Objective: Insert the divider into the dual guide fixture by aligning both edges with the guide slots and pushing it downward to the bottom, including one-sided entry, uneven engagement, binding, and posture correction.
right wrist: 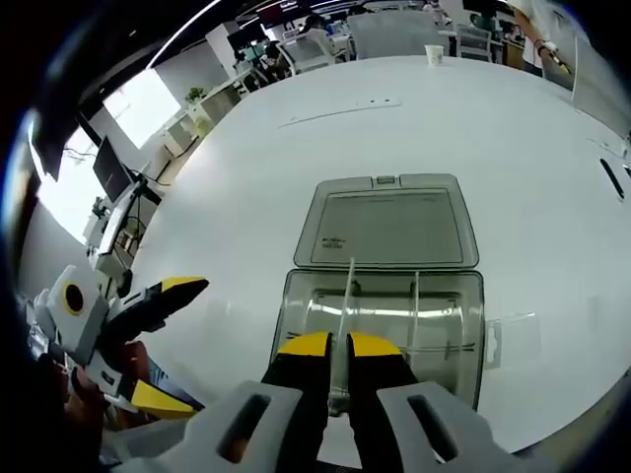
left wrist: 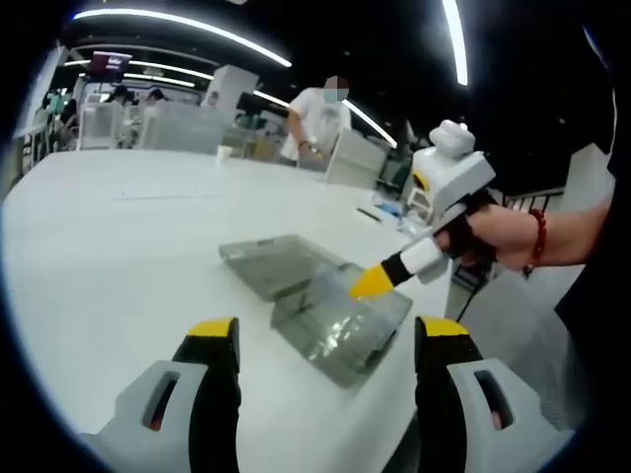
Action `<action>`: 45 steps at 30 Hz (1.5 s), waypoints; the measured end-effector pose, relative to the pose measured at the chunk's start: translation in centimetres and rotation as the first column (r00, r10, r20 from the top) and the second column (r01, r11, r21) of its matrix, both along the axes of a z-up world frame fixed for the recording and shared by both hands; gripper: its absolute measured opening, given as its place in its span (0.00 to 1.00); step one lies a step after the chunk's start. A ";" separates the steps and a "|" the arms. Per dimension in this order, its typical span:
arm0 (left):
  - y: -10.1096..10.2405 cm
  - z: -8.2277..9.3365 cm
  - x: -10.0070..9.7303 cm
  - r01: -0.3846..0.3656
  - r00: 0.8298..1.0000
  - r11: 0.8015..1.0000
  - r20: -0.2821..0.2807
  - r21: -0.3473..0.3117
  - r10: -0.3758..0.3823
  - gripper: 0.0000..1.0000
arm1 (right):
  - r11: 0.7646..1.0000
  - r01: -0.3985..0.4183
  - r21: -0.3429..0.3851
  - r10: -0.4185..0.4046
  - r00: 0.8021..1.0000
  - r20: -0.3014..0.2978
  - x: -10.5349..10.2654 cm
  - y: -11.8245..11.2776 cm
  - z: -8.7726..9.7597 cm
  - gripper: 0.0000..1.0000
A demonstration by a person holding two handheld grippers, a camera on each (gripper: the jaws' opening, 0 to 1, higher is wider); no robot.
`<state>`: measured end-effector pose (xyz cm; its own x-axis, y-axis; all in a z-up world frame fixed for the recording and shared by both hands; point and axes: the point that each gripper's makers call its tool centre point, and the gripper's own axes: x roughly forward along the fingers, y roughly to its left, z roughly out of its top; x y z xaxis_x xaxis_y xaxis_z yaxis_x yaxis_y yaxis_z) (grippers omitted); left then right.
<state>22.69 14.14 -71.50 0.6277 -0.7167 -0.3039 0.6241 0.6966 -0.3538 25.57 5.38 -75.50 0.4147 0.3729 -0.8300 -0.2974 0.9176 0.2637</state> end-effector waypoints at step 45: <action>-0.1 -0.1 0.0 0.000 1.000 1.000 -0.002 0.005 0.000 0.70 | 0.996 -0.067 -0.051 0.070 0.997 0.042 -0.6 0.7 -1.1 0.00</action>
